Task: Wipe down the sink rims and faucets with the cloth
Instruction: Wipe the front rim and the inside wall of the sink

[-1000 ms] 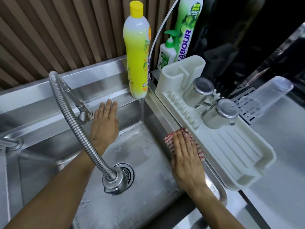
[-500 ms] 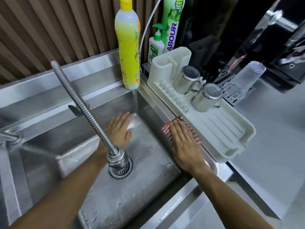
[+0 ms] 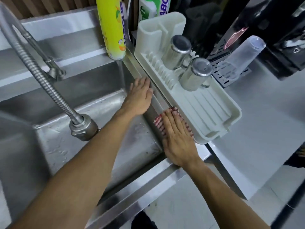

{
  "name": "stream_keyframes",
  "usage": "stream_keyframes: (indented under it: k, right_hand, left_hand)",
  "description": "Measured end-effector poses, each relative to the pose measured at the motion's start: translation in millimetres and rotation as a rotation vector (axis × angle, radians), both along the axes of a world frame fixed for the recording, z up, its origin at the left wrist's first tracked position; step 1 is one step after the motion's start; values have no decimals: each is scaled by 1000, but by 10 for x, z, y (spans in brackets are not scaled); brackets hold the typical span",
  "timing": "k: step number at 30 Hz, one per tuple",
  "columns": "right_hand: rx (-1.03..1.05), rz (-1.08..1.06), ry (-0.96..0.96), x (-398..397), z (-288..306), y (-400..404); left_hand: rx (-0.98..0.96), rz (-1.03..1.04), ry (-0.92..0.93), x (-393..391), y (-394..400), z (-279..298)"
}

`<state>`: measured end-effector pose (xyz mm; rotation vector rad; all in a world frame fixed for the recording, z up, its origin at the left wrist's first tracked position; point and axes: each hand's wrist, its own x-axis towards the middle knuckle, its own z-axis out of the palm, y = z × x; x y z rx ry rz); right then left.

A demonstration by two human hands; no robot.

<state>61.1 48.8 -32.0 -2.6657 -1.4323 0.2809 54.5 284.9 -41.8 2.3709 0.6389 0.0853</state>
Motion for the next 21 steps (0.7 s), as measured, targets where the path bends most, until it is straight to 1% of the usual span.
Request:
stream_keyframes:
  k: [2, 3, 7, 9, 11, 12, 14, 15, 16, 18, 19, 20, 21]
  right_hand:
    - [28, -36, 95, -93, 108, -249]
    - [50, -58, 140, -126, 143, -335]
    - [135, -142, 171, -482, 181, -667]
    - [143, -93, 205, -667, 125, -870]
    - [118, 19, 153, -597, 54, -992]
    - [107, 23, 113, -511, 39, -1008]
    - [129, -77, 95, -443, 32, -984]
    - [153, -86, 110, -495, 33, -970]
    - [172, -25, 119, -580, 3, -977]
    - [178, 186, 122, -712, -26, -1069]
    - [178, 233, 109, -646, -37, -1110]
    - [187, 212, 89, -535, -50, -1137]
    - [205, 140, 68, -432, -66, -1146]
  left_hand:
    - [82, -64, 110, 22, -138, -34]
    - [117, -71, 126, -7, -226, -47]
    - [197, -112, 173, -147, -576, -80]
    - [229, -125, 189, -198, -730, -91]
    - [219, -143, 213, -274, -886, -74]
    - [217, -157, 218, -310, -950, -68]
    - [226, -179, 227, -370, -1032, -46]
    - [235, -186, 232, -387, -1050, -32]
    - [244, -188, 242, -395, -1057, -25]
    - [256, -191, 264, -407, -1068, 0]
    - [250, -195, 279, -394, -1063, 19]
    - [236, -200, 300, -388, -1060, 47]
    - [219, -209, 322, -390, -1049, 81]
